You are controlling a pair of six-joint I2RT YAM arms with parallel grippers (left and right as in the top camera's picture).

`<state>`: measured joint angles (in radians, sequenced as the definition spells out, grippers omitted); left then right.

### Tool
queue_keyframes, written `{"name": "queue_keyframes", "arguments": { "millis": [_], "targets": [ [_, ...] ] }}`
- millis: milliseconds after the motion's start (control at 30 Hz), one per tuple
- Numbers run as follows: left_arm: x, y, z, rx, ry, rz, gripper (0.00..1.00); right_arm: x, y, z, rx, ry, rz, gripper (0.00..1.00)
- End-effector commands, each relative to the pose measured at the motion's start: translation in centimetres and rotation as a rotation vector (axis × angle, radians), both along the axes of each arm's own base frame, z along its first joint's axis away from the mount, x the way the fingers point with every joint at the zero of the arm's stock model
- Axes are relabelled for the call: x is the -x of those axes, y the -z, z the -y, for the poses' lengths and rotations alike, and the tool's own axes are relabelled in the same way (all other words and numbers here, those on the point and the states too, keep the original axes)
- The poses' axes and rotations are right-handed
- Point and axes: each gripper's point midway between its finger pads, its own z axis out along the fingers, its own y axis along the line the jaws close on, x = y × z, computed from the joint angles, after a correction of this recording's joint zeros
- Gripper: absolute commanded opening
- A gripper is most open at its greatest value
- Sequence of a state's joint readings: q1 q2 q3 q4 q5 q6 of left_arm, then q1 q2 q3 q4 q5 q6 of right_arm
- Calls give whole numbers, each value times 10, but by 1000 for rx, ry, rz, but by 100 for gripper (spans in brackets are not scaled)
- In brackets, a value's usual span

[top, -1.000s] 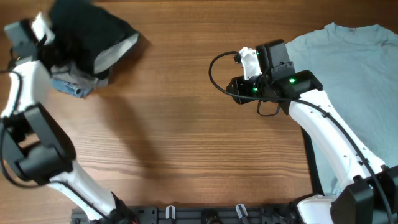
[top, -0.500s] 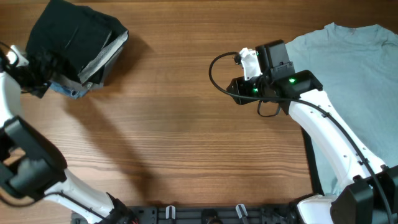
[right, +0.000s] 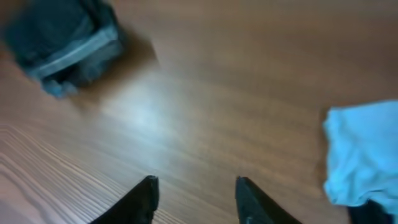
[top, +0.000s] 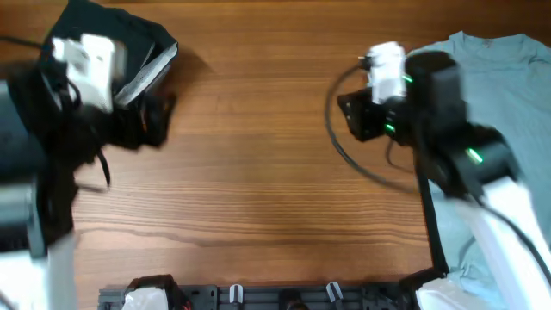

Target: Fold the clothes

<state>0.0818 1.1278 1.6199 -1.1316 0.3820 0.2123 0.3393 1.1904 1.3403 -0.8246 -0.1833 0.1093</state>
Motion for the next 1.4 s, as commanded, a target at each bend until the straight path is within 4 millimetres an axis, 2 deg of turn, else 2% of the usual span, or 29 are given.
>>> {"name": "queue_keyframes", "arguments": {
  "millis": [0, 33, 67, 100, 200, 333, 533, 633, 767, 933, 1033, 1167, 1267, 1367],
  "targets": [
    [49, -19, -1, -65, -73, 67, 100, 43, -48, 20, -23, 14, 128, 60],
    [61, -22, 0, -56, -76, 76, 100, 58, -56, 25, -31, 15, 147, 71],
    [68, -23, 0, -55, -75, 85, 100, 69, -61, 29, -41, 18, 163, 93],
    [73, -25, 0, -55, -76, 94, 100, 80, -67, 32, -51, 19, 183, 100],
    [86, -33, 2, -41, -61, 137, 100, 108, -80, 42, -69, 19, 236, 100],
    [91, -33, 2, -41, -61, 138, 100, 122, -76, 47, -65, 19, 222, 100],
    [91, -33, 2, -41, -61, 138, 100, 122, -68, 47, -69, 27, 179, 100],
    [91, -33, 2, -41, -61, 137, 100, 127, -57, 48, -54, 30, 129, 100],
    [91, -33, 2, -41, -61, 138, 100, 119, -64, 55, -30, 63, 176, 100],
    [91, -33, 2, -41, -61, 138, 100, 107, -78, 51, 103, -45, 364, 100],
    [91, -33, 2, -41, -61, 138, 100, 100, -60, 49, 144, -74, 456, 100],
    [91, -33, 2, -41, -61, 138, 100, 92, -21, 50, 115, -46, 554, 100],
    [91, -33, 2, -41, -61, 138, 100, 93, 14, 53, 94, -25, 635, 100],
    [91, -33, 2, -41, -61, 137, 100, 98, 36, 54, 75, -20, 694, 100]
  ]
}}
